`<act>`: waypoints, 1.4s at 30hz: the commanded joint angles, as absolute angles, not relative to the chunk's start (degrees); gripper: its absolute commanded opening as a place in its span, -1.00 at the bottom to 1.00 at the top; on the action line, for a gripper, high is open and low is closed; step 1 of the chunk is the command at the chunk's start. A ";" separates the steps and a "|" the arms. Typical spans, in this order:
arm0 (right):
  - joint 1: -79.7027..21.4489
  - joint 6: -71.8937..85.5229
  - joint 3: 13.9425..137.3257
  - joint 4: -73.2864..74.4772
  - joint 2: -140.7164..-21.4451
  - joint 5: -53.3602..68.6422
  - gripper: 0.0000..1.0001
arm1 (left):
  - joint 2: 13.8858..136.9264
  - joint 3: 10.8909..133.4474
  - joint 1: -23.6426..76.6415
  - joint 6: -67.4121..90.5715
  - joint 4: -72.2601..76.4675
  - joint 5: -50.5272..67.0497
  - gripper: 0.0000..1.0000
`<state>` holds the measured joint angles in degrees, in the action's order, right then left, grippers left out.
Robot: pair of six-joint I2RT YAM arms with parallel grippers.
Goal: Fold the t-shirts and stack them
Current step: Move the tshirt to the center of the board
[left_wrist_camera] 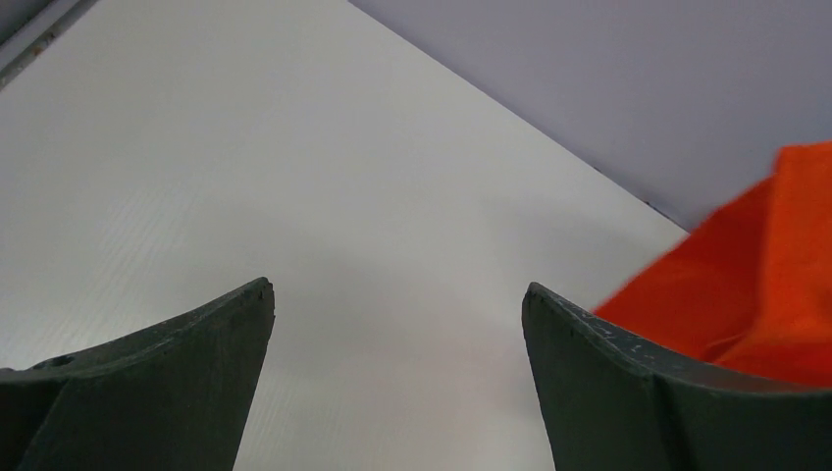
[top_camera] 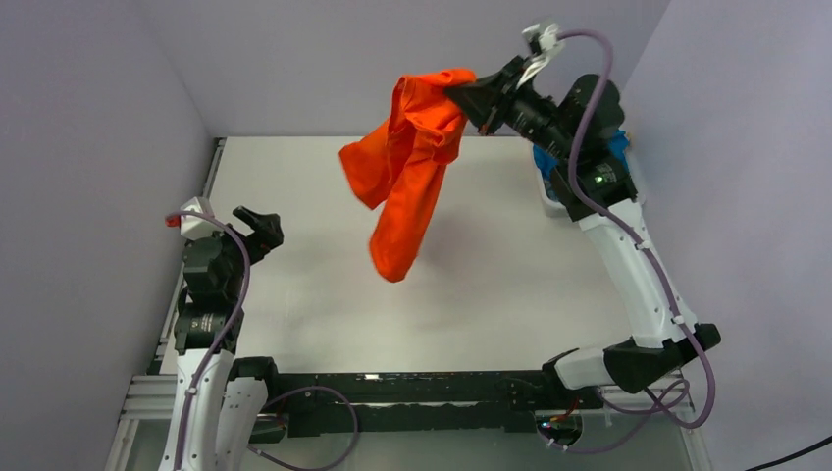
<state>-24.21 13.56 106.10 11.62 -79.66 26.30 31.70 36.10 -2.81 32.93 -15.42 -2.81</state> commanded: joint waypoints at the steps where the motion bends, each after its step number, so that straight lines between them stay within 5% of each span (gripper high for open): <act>1: -24.70 17.32 90.10 0.64 -75.47 26.09 -1.00 | 30.77 39.03 -2.81 38.00 -17.30 -1.64 0.97; 5: -24.15 18.84 64.90 -5.42 -68.28 9.88 -1.00 | 31.76 36.49 -2.85 40.79 -16.71 0.95 0.97; 6: -23.66 19.60 59.59 -5.93 -67.29 6.73 -0.87 | 33.25 35.99 -2.82 41.10 -16.45 2.68 0.97; 8: -21.97 21.17 51.32 -3.66 -66.92 2.05 -0.19 | 36.30 34.66 -2.79 41.42 -14.25 8.89 0.97; 9: -21.13 21.82 47.86 -1.63 -67.49 -0.86 0.48 | 38.40 33.73 -2.81 41.47 -12.44 12.54 0.97; 11: -20.14 23.18 45.94 4.15 -68.29 -8.27 0.94 | 43.13 31.69 -2.69 41.14 -7.64 22.38 0.97; 16: -19.98 22.76 46.20 13.10 -65.75 -18.10 1.00 | 55.18 34.32 3.54 36.75 -4.57 26.70 0.97; 23: -20.00 21.33 42.33 10.98 -60.12 -12.50 1.00 | 70.74 42.05 13.00 33.51 -3.63 21.31 0.99; 42: -20.07 22.41 39.56 5.81 -67.26 -8.95 1.00 | 99.17 57.14 18.43 31.54 -3.52 23.99 0.38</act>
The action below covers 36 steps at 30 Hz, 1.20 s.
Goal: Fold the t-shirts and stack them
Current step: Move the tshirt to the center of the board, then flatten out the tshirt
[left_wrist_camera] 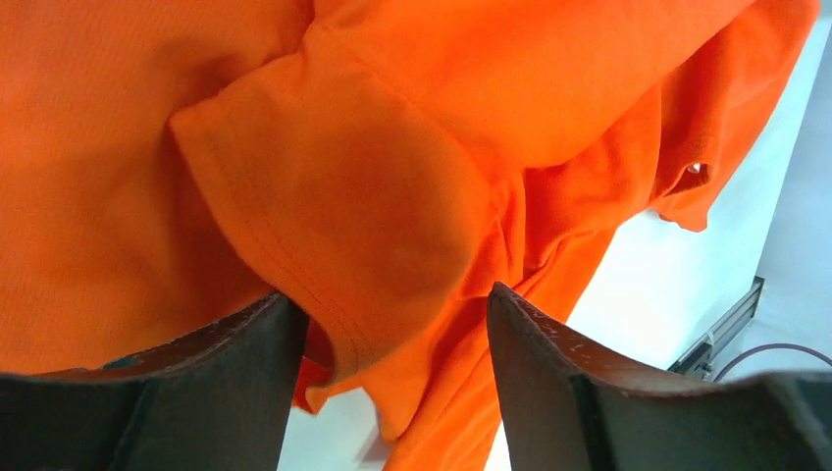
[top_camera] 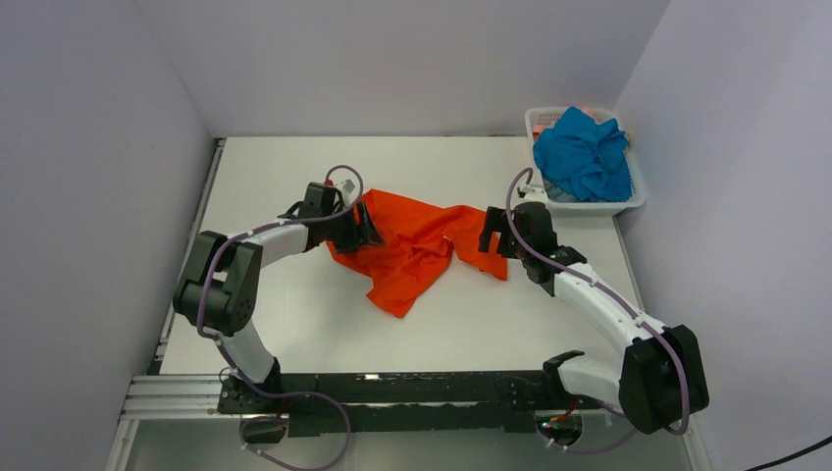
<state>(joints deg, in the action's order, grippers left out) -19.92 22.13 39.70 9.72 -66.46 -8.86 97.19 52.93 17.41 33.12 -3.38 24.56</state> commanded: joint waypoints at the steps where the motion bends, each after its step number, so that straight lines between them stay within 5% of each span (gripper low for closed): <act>1: -20.02 22.49 39.55 5.57 -67.59 -9.01 1.00 | 99.68 57.43 18.53 31.62 -3.44 24.31 0.30; 5: -19.97 22.59 39.56 5.13 -68.92 -9.44 1.00 | 100.29 57.48 18.85 31.80 -2.08 25.65 -0.23; 8: -20.06 22.61 39.83 5.61 -70.46 -10.66 1.00 | 99.33 57.47 18.98 31.00 -2.49 25.02 -1.00; 14: -19.40 23.34 43.04 6.89 -76.03 -12.38 0.97 | 92.83 53.74 19.04 29.99 -0.89 22.73 -1.00; 19: -18.33 23.62 46.27 3.65 -83.90 -4.75 0.72 | 89.66 51.73 19.03 29.62 0.32 22.31 -1.00; 24: -17.70 22.93 49.55 2.03 -90.79 -3.69 0.15 | 88.91 52.99 19.06 28.49 0.11 20.71 -1.00; 26: -17.67 22.02 49.97 1.16 -90.98 -2.73 -0.25 | 88.09 53.84 19.00 27.98 -1.40 19.70 -1.00; 28: -17.70 21.13 50.92 1.75 -89.85 -2.64 -0.89 | 86.53 54.46 18.98 27.82 -1.02 18.92 -1.00; 29: -17.67 20.83 51.56 2.53 -88.82 -2.82 -1.00 | 85.42 55.02 18.98 27.87 -1.04 18.51 -1.00; 36: -17.76 18.18 57.71 10.93 -74.66 -0.50 -1.00 | 70.81 57.78 18.98 26.51 -2.92 10.39 -1.00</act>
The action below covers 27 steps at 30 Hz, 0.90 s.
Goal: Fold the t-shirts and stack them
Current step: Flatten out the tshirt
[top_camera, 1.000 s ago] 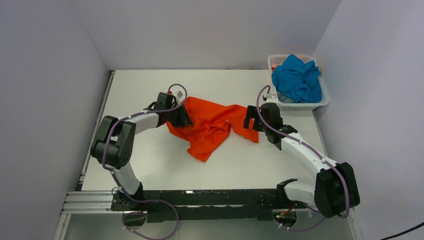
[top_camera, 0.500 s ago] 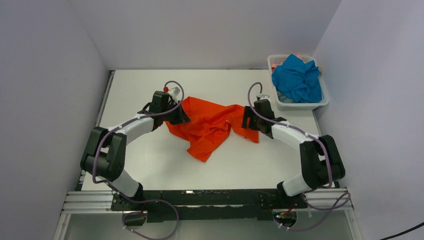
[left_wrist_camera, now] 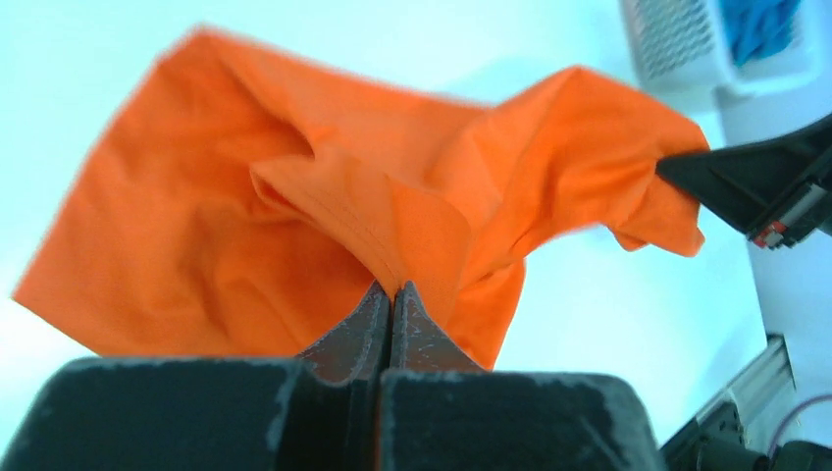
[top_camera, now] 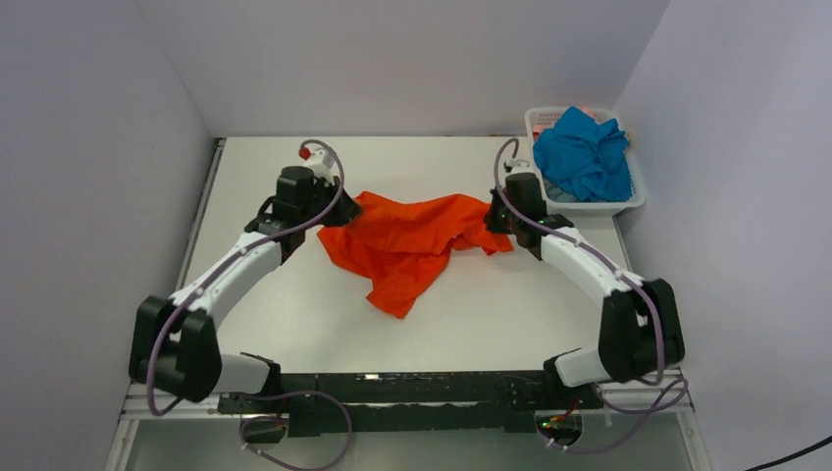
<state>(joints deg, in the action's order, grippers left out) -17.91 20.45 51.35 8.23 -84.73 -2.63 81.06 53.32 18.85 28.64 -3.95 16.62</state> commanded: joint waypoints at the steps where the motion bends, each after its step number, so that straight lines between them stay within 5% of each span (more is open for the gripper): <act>1: -17.75 17.79 58.79 12.25 -72.28 0.31 -1.00 | 68.37 58.73 18.98 26.01 -3.94 8.75 -1.00; 8: -17.89 15.91 68.86 18.04 -59.20 9.23 -1.00 | 55.51 69.86 18.93 21.47 -10.34 2.89 -1.00; 14: -17.87 15.36 78.59 18.35 -58.88 13.70 -1.00 | 56.73 82.44 18.86 18.60 -15.06 0.24 -1.00; 21: -17.59 10.91 95.25 18.06 -76.34 6.65 -1.00 | 73.05 99.80 14.53 16.48 -17.68 1.26 -1.00; 27: -16.90 7.28 121.99 22.69 -96.33 3.51 -1.00 | 91.95 127.88 7.10 15.65 -26.19 7.58 -1.00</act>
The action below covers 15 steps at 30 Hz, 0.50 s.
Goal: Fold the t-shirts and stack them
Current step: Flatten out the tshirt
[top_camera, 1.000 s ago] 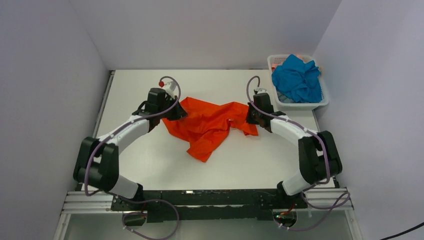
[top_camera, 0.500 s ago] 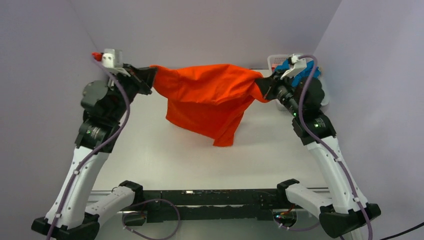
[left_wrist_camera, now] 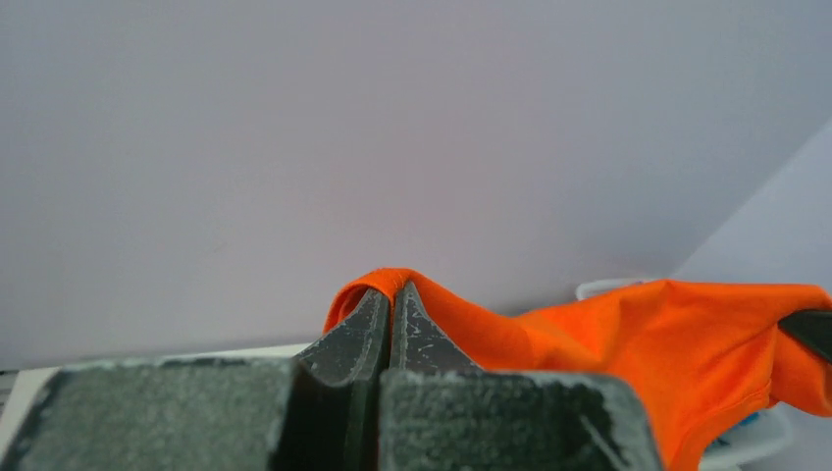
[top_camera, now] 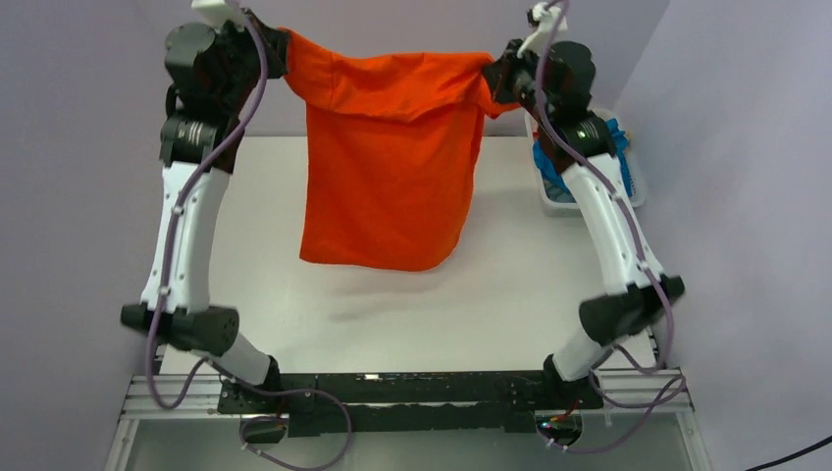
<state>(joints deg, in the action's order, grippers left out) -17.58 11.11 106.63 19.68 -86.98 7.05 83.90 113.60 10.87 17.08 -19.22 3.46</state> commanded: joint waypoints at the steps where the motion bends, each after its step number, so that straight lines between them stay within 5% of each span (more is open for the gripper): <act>1: -16.95 6.78 126.80 23.88 -99.39 3.61 -1.00 | 93.79 130.79 5.98 16.05 -26.30 8.98 -1.00; 4: -16.96 4.73 137.91 25.78 -104.72 4.03 -1.00 | 94.70 134.56 2.50 18.75 -25.13 13.64 -1.00; 7: -16.91 3.12 135.57 25.46 -102.41 4.00 -1.00 | 90.67 129.47 1.58 18.66 -22.37 15.53 -1.00; 15: -17.01 3.69 91.44 23.98 -78.48 12.69 -1.00 | 70.70 92.47 1.58 22.90 -26.64 12.16 -1.00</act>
